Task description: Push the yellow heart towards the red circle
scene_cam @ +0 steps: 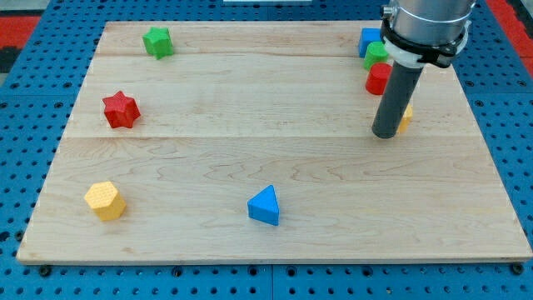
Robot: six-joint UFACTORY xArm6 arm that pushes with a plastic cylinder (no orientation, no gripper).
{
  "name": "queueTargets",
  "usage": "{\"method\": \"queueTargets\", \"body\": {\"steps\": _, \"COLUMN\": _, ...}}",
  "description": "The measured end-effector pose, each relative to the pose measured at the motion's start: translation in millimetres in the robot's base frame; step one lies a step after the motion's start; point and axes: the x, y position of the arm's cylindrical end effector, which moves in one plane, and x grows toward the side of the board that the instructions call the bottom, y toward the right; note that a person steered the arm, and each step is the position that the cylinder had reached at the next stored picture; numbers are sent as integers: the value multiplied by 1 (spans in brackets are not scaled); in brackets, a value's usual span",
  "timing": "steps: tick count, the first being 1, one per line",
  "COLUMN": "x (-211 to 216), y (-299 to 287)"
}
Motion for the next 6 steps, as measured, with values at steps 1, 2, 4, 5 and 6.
{"method": "queueTargets", "body": {"steps": 1, "x": 28, "y": 12}}
{"method": "queueTargets", "body": {"steps": 2, "x": 25, "y": 64}}
{"method": "queueTargets", "body": {"steps": 4, "x": -19, "y": 33}}
{"method": "queueTargets", "body": {"steps": 5, "x": -15, "y": 24}}
{"method": "queueTargets", "body": {"steps": 6, "x": 37, "y": 24}}
